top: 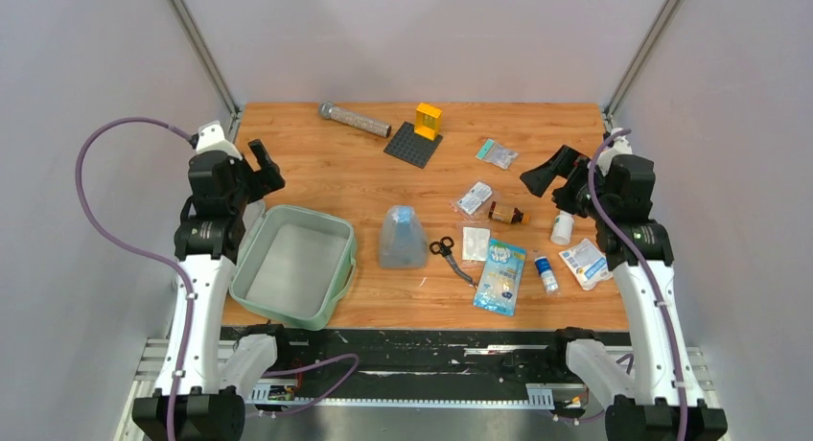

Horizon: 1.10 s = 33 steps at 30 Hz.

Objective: Organize the medicine kit
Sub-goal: Adjust the distractor at the center of the board.

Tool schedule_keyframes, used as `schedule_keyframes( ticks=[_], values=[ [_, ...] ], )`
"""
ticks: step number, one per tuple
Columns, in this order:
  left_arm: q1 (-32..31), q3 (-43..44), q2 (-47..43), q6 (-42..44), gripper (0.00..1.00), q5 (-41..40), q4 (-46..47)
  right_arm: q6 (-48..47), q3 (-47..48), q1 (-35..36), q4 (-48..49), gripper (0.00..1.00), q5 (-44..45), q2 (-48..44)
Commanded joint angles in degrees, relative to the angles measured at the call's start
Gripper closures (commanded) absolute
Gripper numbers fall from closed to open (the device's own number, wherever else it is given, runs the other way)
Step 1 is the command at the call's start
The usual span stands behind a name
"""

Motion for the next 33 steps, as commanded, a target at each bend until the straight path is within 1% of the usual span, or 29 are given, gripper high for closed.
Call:
schedule_keyframes(
  ticks=[1,3,5,6,8,12,14,17,19,22,27,29,31,32,33],
  values=[
    [0.12,-0.93,-4.70,-2.00,0.00,5.68,-0.81,3.78,-2.40,-0.17,8.25,0.00,-12.39,-3.08],
    [0.12,-1.52,-5.44,-5.47,0.00,8.47,-3.32,3.45,-1.79,-0.15,7.30,0.00,-17.30,-1.19],
    [0.16,-2.58,-5.61,-4.68,0.00,13.41,-4.16,2.50,-1.11,0.02,5.65,0.00,-20.31,0.41],
    [0.14,-3.22,-5.68,-4.73,0.00,16.11,-4.90,1.94,-0.91,0.18,4.83,0.00,-20.74,0.83],
    [0.12,-4.47,-6.20,-5.87,0.00,18.11,-5.68,0.53,-0.69,0.69,3.60,0.00,-20.82,1.07],
    [0.12,-7.26,-9.63,-9.73,0.00,14.28,-8.11,-2.32,0.39,0.74,0.90,0.00,-20.57,1.18],
    [0.12,-8.36,-12.17,-11.98,0.00,11.51,-9.26,-3.54,1.16,2.64,-0.29,0.00,-20.56,1.75],
    [0.13,-9.04,-15.62,-13.37,0.00,8.36,-11.73,-4.94,2.55,4.78,-1.87,0.03,-20.29,2.95],
    [0.12,-8.77,-16.69,-13.87,0.00,7.88,-13.83,-5.91,4.34,7.71,-3.86,0.04,-17.84,4.39],
    [0.12,-8.87,-17.48,-14.09,0.00,9.30,-16.06,-7.40,7.99,14.51,-7.10,0.05,-11.02,7.23],
    [0.14,-9.97,-19.86,-12.95,0.00,11.71,-17.44,-6.08,10.67,23.98,-7.83,0.06,-5.08,9.55],
    [0.12,-10.30,-20.62,-12.36,0.00,13.66,-17.27,-5.26,10.96,26.93,-7.44,0.05,-2.96,9.75],
    [0.12,-10.96,-21.08,-11.39,0.00,17.76,-16.04,-4.70,11.24,29.51,-7.45,0.03,-1.17,10.16],
    [0.12,-11.23,-21.14,-10.76,0.00,21.74,-14.33,-4.15,11.29,30.32,-7.55,0.03,-0.41,10.38],
    [0.12,-11.82,-21.09,-10.59,0.00,23.86,-13.17,-3.17,11.06,30.91,-7.58,0.02,1.28,10.39]
  ],
)
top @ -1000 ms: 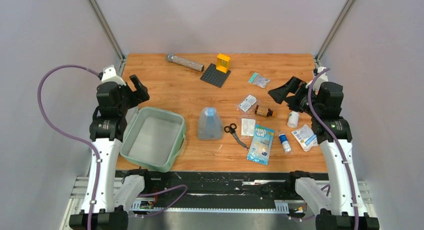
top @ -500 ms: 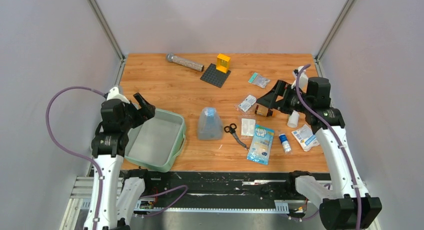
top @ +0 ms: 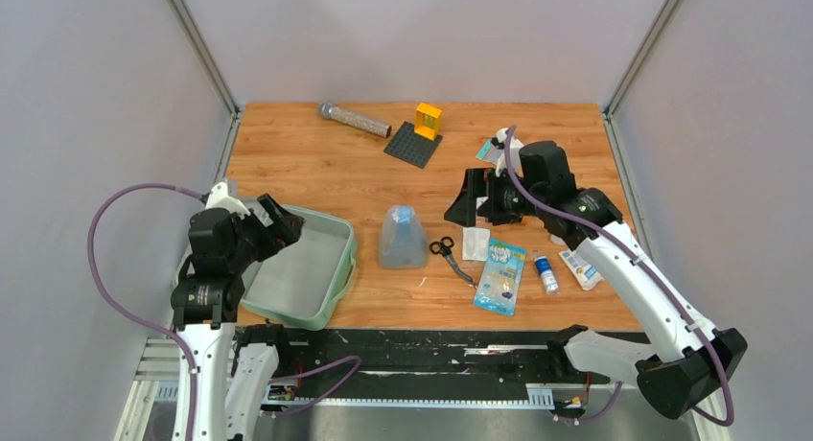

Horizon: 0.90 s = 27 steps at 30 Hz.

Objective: Organize the medicine kit
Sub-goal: Adjust the distractor at the center of the board.

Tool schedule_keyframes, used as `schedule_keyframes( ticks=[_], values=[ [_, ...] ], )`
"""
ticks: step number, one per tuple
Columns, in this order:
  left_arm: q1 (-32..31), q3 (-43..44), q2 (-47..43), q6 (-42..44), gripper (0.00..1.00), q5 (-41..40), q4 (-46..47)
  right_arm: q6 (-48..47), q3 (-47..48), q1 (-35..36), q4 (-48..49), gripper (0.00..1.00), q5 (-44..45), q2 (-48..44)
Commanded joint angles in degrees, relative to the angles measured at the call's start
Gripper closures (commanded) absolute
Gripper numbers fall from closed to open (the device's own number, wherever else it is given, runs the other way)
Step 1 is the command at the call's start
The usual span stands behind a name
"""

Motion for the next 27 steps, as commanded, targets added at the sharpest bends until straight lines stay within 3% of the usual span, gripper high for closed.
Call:
schedule_keyframes(
  ticks=[1,8,11,14,19,20,22,27],
  values=[
    [0.16,-1.74,-0.29,1.71,0.00,14.07,5.87,3.39,1.97,2.85,-0.16,0.02,7.80,0.18],
    [-2.01,-0.77,1.91,5.02,0.00,23.44,8.66,9.73,-3.06,2.99,1.25,0.00,13.78,-2.88],
    [-9.96,-0.98,2.28,3.33,0.00,22.41,11.44,14.62,-5.91,2.99,1.17,0.00,22.48,-6.59],
    [-19.54,-0.07,2.88,0.63,0.00,15.88,13.31,18.87,-8.55,2.99,1.23,0.00,30.48,-10.17],
    [-41.67,2.54,8.97,-1.71,0.00,5.99,15.87,22.93,-10.61,2.97,1.23,0.00,36.88,-14.10],
    [-44.77,2.79,11.53,-1.75,0.00,1.48,16.29,23.44,-10.86,2.99,1.22,0.00,37.61,-14.49],
    [-56.68,4.07,16.04,-2.14,0.00,-7.68,16.60,23.89,-10.94,2.99,1.11,0.00,38.63,-15.11],
    [-67.49,3.88,24.22,-6.38,0.00,-21.30,23.58,25.47,-11.80,2.99,0.62,0.00,39.40,-16.69]
  ],
)
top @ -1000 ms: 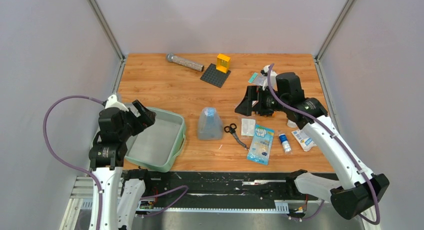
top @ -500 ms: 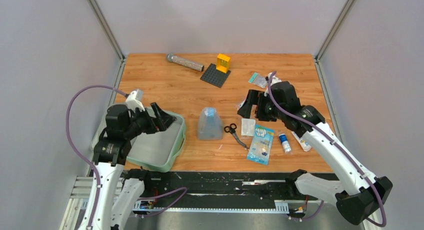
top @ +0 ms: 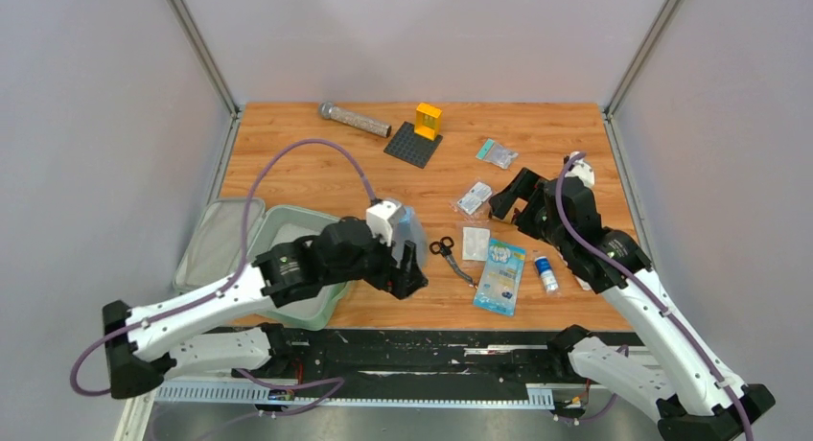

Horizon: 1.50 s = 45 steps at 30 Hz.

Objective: Organize the medicine kit
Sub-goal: Adjust the distractor at the center of the board.

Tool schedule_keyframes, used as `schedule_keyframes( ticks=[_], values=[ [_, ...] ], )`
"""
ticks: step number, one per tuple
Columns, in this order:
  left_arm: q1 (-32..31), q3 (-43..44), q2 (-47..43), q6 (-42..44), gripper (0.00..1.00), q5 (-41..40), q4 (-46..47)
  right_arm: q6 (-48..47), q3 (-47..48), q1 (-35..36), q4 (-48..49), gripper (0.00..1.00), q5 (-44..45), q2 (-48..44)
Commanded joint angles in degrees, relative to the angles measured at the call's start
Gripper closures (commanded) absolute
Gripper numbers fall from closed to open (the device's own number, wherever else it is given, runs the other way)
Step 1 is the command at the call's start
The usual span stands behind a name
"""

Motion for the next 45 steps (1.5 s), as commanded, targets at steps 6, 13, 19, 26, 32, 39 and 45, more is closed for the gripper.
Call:
schedule_keyframes(
  ticks=[6,13,19,26,32,39,45],
  values=[
    [-12.00,0.65,11.28,-6.42,0.00,-26.26,12.84,3.15,-1.68,0.08,0.65,0.00,1.79,-1.37],
    [-15.55,-4.63,14.77,-3.54,0.00,-27.45,20.47,3.29,-1.65,0.11,0.09,0.00,1.23,-1.35],
    [-19.42,-5.85,21.94,4.79,0.00,-32.40,28.22,4.23,-2.37,0.09,-0.54,0.00,1.20,-2.12],
    [-19.58,-4.99,30.42,8.46,0.00,-39.04,33.03,4.06,-3.06,0.08,-0.85,0.00,1.92,-2.67],
    [-18.69,-2.93,37.13,11.11,0.00,-41.92,33.73,4.03,-3.05,0.07,-0.85,0.00,2.10,-1.64],
    [-12.73,-6.61,37.70,8.01,0.00,-37.31,36.46,3.58,-2.73,0.07,-0.84,0.00,2.06,-0.33],
    [-7.65,-6.95,39.37,10.36,0.00,-34.18,38.54,3.38,-2.37,0.05,-0.89,0.00,1.89,1.38]
  ],
)
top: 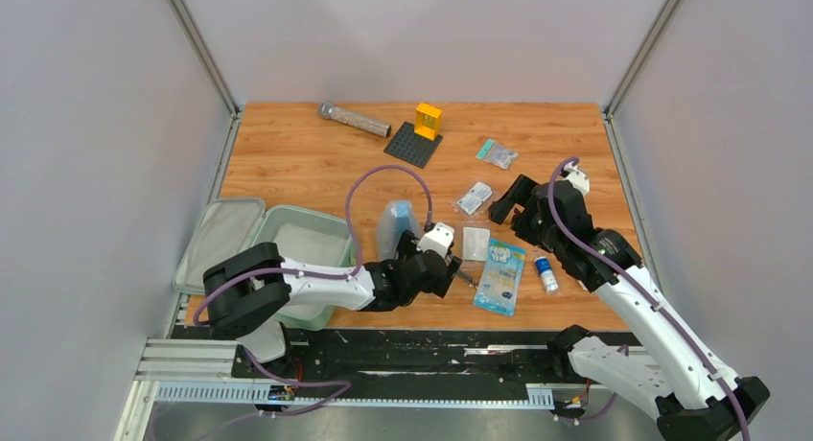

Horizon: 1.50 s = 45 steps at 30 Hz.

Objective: Organize the medicine kit
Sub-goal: Adjust the distractor at the center of the board.

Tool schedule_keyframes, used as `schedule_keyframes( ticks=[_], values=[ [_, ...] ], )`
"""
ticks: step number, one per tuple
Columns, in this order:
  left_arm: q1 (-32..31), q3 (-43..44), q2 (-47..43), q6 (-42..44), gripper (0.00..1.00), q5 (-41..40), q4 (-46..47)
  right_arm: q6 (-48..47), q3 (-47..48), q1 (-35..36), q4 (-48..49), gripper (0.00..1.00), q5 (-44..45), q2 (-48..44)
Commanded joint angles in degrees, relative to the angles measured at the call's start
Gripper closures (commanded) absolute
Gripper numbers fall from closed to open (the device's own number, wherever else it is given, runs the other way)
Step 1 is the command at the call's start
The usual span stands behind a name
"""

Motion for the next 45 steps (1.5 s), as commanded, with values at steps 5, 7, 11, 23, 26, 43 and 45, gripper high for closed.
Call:
schedule_keyframes(
  ticks=[5,7,11,23,26,43,45],
  values=[
    [6.85,1.18,2.92,2.42,0.00,1.98,4.57,0.14,0.94,0.03,0.19,0.00,0.18,2.00],
    [8.23,1.44,3.71,2.98,0.00,2.77,5.40,0.03,1.00,0.06,0.21,0.00,0.12,2.33],
    [10.56,2.45,6.07,4.79,0.00,3.74,5.56,-0.47,1.14,0.07,0.20,0.00,0.05,2.61],
    [21.50,5.48,9.99,10.99,0.00,14.91,7.68,-0.68,1.15,0.01,0.16,0.00,-0.60,2.82],
    [22.52,7.46,10.25,12.83,0.00,18.40,6.58,-0.74,1.21,0.03,0.19,0.00,-0.75,3.18],
    [15.06,-0.29,-5.95,0.29,0.00,10.91,-3.33,-0.58,2.14,0.06,0.35,0.00,-2.72,7.48],
    [15.01,-1.52,-5.53,-0.17,0.00,9.71,-4.00,-0.79,2.26,0.02,0.33,0.00,-3.08,7.81]
  ],
)
